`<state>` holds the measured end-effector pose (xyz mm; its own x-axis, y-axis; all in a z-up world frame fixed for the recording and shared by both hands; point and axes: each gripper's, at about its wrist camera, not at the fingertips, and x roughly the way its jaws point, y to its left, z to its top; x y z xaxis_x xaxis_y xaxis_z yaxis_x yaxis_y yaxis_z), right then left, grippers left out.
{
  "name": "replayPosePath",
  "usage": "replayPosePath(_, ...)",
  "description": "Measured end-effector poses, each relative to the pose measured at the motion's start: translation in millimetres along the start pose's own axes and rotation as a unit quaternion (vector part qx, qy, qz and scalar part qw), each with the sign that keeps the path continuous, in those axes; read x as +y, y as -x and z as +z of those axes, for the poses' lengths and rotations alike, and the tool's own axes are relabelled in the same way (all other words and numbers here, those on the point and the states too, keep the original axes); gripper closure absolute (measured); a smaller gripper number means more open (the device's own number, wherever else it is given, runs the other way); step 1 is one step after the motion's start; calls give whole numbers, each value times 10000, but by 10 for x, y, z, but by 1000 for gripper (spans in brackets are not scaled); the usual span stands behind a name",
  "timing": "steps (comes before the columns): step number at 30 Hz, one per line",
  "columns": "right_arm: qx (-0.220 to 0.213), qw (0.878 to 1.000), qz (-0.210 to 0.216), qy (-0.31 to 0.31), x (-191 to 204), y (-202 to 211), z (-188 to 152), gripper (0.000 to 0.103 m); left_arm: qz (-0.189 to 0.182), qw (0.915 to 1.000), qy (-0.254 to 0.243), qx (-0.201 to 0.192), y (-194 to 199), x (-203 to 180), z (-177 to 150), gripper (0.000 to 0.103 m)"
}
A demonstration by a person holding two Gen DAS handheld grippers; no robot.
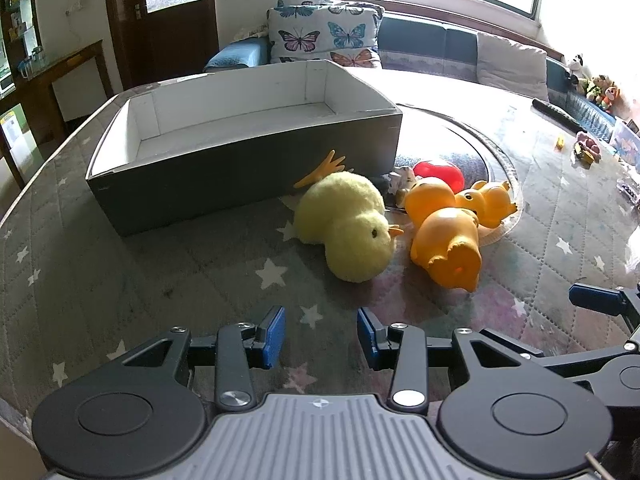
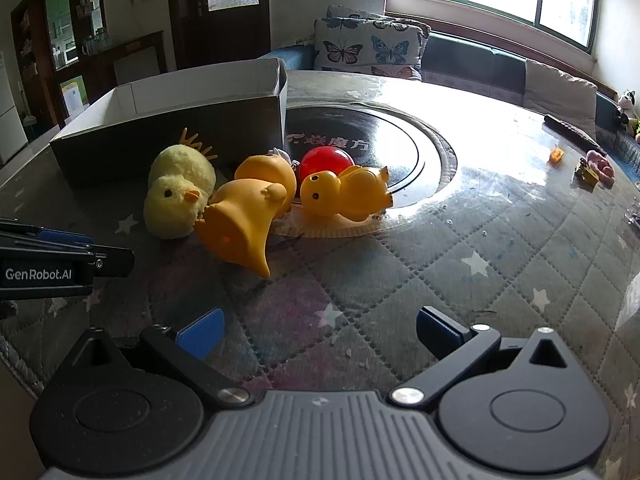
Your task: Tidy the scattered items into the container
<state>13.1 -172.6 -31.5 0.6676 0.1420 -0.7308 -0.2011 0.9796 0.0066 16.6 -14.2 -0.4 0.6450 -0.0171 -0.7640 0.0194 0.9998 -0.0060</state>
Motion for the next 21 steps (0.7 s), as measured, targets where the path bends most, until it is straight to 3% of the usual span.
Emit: replayPosePath(21, 122, 9999, 19, 62, 37, -95, 103, 0, 87, 9996, -161, 202, -90, -14, 76, 61)
